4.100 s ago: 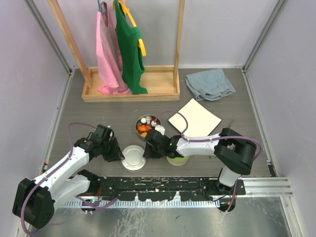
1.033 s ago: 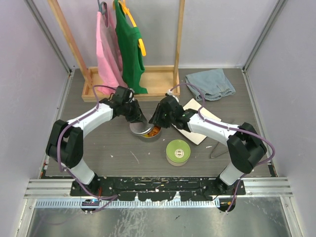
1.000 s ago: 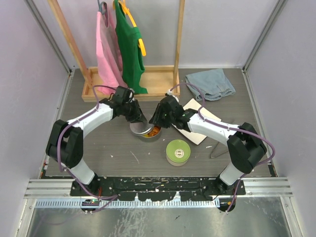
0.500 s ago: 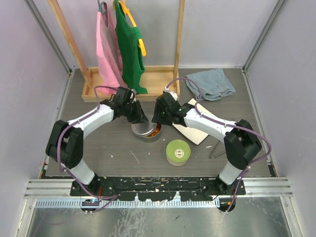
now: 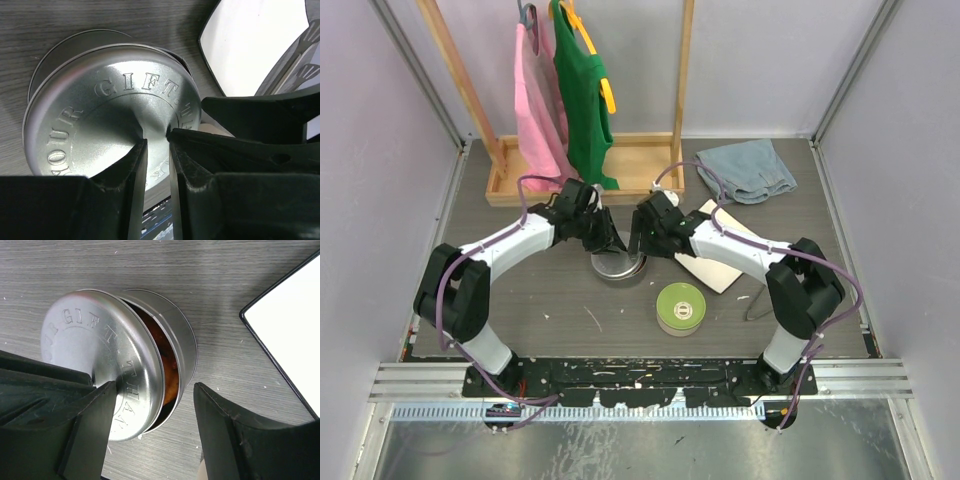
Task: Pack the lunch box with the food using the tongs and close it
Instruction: Close the box lid on the packing box.
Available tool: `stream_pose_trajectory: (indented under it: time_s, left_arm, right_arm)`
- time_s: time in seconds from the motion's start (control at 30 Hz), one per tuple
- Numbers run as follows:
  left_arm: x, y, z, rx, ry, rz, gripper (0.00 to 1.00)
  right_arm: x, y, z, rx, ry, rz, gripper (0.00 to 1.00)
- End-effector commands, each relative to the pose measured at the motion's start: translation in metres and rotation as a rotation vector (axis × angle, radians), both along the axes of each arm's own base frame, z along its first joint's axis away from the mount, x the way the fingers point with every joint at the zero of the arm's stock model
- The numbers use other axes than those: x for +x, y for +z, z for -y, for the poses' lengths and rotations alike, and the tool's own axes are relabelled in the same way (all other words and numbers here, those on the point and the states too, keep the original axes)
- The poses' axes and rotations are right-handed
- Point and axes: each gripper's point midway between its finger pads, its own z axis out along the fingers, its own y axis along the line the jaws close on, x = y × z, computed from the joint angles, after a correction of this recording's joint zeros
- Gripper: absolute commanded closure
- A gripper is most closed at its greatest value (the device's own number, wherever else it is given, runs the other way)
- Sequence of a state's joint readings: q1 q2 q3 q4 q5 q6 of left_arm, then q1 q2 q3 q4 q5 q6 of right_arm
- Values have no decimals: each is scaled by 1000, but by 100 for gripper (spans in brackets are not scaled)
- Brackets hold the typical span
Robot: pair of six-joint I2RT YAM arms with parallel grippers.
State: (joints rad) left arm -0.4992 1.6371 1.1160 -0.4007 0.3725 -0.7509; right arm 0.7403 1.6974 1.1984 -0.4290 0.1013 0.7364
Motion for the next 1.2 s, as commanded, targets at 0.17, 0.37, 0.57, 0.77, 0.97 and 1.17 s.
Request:
stream_pose_trajectory:
  time_s: [0.17, 0.37, 0.57, 0.77, 0.97, 1.17]
  left_arm:
    - [1, 21, 13, -60, -52, 51, 73]
    - [3, 36, 16, -81, -64, 82, 69]
    - [5, 58, 9, -65, -48, 154, 62]
    - [5, 69, -24, 66, 35, 221, 44]
    - [4, 36, -51, 117, 128, 157, 21]
    - [8, 20, -43, 73, 100, 134, 8]
  right_arm:
    - [2, -4, 22, 138, -110, -5, 40]
    - [-1, -2, 23, 199, -106, -8, 43]
    - [0, 2, 17, 219, -76, -3, 42]
    - [1, 6, 11, 238, -54, -4, 42]
    - [3, 7, 5, 250, -30, -1, 41]
    - [2, 3, 2, 249, -8, -14, 41]
